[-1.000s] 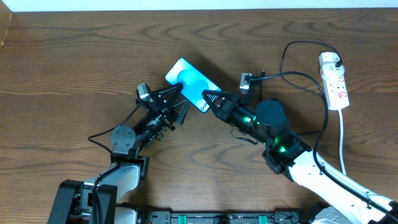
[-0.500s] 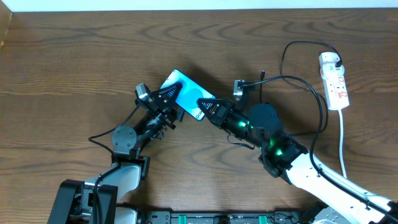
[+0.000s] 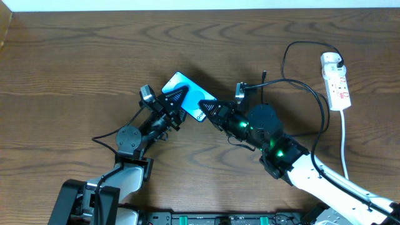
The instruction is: Plug charger to phone and switch on socket
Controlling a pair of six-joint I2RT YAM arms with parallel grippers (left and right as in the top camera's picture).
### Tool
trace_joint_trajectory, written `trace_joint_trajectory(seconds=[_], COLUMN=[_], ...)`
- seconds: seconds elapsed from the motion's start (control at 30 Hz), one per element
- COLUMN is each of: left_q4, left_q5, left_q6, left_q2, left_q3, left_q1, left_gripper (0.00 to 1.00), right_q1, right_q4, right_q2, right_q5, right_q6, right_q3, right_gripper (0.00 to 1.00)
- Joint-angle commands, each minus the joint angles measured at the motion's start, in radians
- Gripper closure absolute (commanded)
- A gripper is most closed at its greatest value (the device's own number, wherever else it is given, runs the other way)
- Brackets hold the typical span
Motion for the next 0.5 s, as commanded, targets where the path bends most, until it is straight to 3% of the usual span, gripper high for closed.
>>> trace_joint_trajectory(seconds=[0.0,0.47], left_q4=[0.021,0.017], left_q5=[-0.017,-0.032], left_q6=[0.01,0.01], left_q2=[-0.006,-0.006], left_q3=[0.022,0.022], left_q1=[-0.004,-0.004], left_gripper=[0.71,0.81], right_q1=[0.005,0.027], right_q4=[-0.01,-0.01], right_q2=[-0.005,-0.004], right_q5=[0.032,0.023], right_q6=[0.042,0.115], right_q3=[0.011,0.011], right_gripper=[0.99,0.99])
